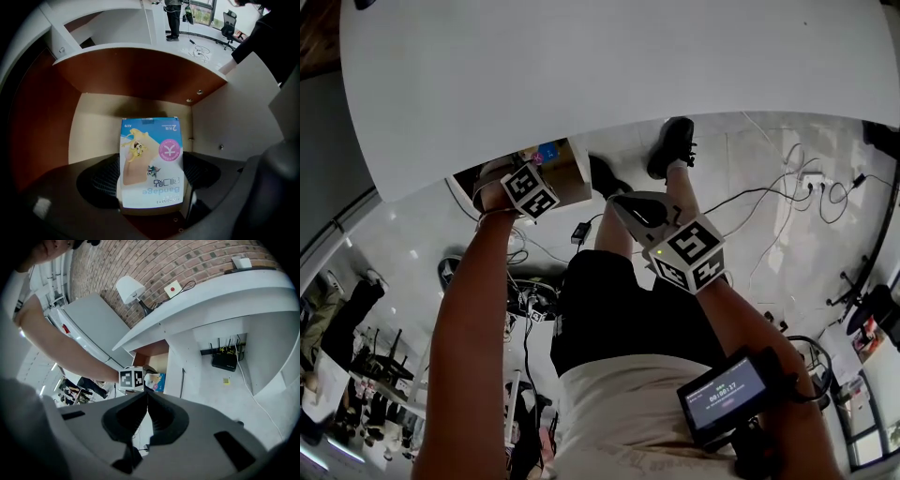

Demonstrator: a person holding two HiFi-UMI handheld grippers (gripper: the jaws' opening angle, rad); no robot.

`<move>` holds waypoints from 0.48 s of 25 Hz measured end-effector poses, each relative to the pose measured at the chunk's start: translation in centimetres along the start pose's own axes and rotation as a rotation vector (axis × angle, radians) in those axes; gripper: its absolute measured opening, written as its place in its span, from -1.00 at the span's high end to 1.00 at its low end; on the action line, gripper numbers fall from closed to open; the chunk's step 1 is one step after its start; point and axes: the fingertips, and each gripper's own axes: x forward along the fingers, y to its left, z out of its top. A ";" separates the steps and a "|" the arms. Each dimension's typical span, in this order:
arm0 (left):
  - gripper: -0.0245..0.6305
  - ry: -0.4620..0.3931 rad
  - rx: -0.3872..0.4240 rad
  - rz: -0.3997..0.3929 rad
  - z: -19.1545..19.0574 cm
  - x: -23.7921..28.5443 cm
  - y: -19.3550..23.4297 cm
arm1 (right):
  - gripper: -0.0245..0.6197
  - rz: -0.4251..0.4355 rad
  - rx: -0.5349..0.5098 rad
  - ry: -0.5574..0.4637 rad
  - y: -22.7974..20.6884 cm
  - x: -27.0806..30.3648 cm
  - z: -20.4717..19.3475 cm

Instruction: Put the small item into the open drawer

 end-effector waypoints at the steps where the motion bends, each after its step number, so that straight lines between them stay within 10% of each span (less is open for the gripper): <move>1: -0.33 0.001 0.002 0.000 0.0 0.2 -0.1 | 0.90 0.002 0.001 0.003 0.1 0.1 -0.2; 12: -0.33 0.038 0.020 0.008 -0.1 1.8 0.2 | 0.90 0.013 0.002 0.034 0.1 0.1 -1.9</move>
